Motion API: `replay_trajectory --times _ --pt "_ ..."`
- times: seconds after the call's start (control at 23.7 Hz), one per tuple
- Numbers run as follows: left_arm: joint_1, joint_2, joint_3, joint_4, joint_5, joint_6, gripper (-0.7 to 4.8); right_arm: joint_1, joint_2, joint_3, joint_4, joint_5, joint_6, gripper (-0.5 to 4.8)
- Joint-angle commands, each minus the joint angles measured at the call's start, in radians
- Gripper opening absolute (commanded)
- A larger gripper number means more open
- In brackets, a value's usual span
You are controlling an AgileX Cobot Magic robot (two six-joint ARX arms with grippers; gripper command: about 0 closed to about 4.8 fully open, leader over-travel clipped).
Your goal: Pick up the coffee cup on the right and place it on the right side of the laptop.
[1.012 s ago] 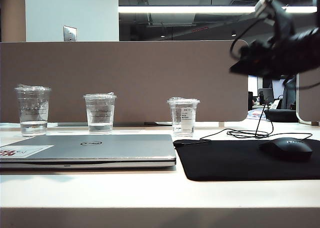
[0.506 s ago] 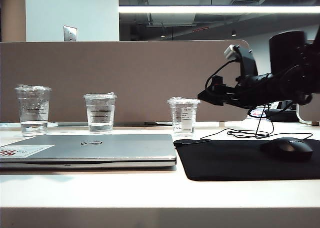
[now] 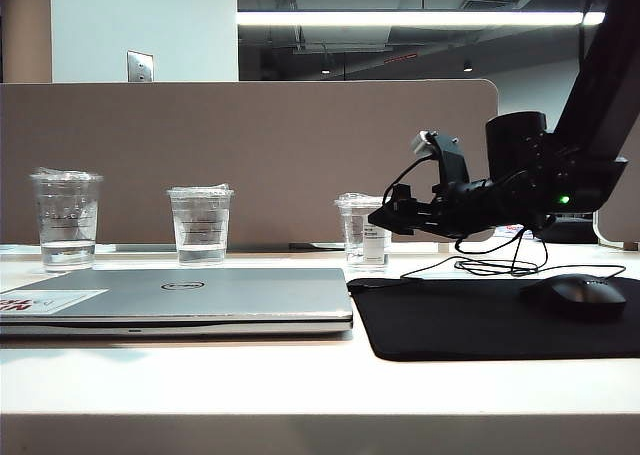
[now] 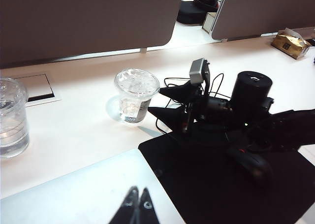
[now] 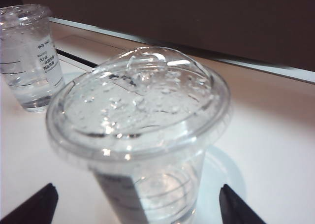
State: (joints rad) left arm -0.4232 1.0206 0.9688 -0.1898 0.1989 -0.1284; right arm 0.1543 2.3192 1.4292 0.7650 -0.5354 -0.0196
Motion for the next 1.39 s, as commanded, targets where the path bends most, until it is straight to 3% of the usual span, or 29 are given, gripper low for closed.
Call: replay_trajectory --times 0.04,0.42,0.72,1.22,1.35,1.39 --pt "0.000 -0.002 0.003 0.020 0.007 -0.003 -0.06 0.010 0.043 0.079 -0.047 -0.006 -0.011 4.79" --pt "0.000 -0.001 0.003 0.020 0.007 -0.003 -0.06 0.035 0.150 0.232 -0.089 -0.013 -0.035 4.79" --pt "0.000 -0.001 0.003 0.019 0.007 -0.003 -0.06 0.056 0.208 0.312 -0.093 0.045 -0.042 4.79" --pt "0.000 -0.001 0.003 0.019 0.003 -0.003 -0.06 0.069 0.210 0.320 -0.080 0.074 -0.063 4.79" --pt "0.000 -0.001 0.003 0.019 0.004 -0.003 -0.05 0.069 0.210 0.320 -0.080 0.074 -0.063 4.36" --pt "0.000 -0.001 0.003 0.018 0.004 -0.003 -0.05 0.069 0.210 0.320 -0.080 0.073 -0.063 3.97"
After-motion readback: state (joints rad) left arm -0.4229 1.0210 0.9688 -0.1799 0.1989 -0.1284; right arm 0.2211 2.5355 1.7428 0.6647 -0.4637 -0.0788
